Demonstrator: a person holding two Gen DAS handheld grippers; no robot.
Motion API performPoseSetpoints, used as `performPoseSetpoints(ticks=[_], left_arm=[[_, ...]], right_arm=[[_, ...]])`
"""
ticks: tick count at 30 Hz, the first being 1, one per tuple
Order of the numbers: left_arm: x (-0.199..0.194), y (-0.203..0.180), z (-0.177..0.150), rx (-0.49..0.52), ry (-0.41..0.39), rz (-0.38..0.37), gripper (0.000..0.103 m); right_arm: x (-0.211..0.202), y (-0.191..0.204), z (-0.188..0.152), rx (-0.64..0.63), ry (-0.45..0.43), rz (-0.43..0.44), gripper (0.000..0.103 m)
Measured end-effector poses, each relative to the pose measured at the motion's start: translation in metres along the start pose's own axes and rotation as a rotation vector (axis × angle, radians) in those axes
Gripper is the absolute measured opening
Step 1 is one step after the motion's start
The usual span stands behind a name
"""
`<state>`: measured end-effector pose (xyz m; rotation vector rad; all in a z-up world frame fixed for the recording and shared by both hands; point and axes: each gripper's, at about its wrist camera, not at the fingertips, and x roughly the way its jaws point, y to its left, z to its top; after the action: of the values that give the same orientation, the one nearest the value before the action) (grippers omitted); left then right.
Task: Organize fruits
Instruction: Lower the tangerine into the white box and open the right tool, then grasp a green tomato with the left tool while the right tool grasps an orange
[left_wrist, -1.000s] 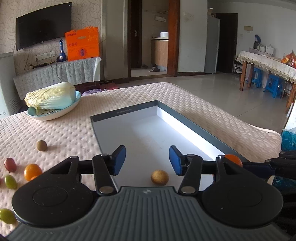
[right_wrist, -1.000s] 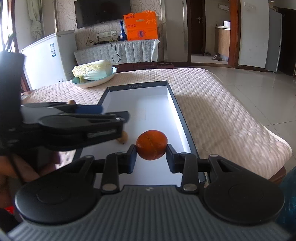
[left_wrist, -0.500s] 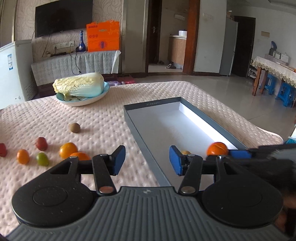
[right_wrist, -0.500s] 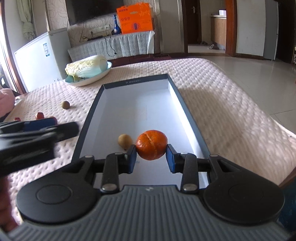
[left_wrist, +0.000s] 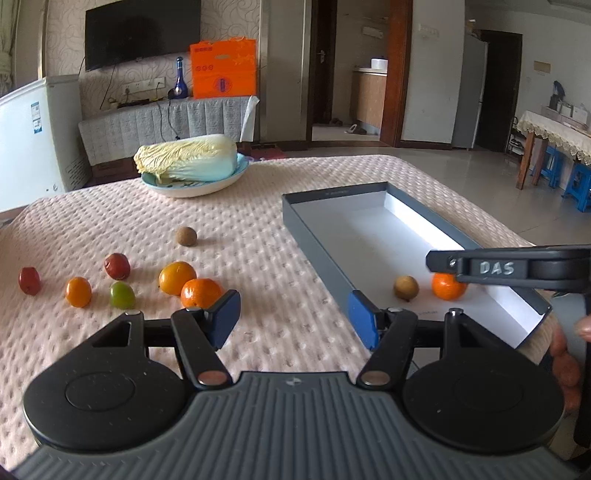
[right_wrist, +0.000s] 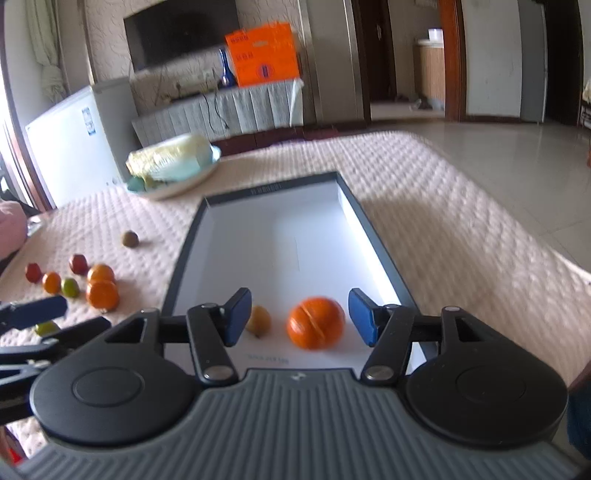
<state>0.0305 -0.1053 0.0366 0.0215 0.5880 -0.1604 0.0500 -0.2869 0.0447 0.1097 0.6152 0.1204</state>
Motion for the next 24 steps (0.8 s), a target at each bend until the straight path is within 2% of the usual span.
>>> performPoseSetpoints(ticks=[14,24], left_arm=[[0.005,0.008,-0.003,-0.004,0.019,0.032,0.073],[-0.004,0.038,-0.006,-0.024,0.011,0.080,0.073]], right_arm=[[-0.026,-0.004,0.002,0.084,-0.059,-0.007,0.061],[-0.031,0.030,-0.003,0.012,-0.061,0.047,0.061]])
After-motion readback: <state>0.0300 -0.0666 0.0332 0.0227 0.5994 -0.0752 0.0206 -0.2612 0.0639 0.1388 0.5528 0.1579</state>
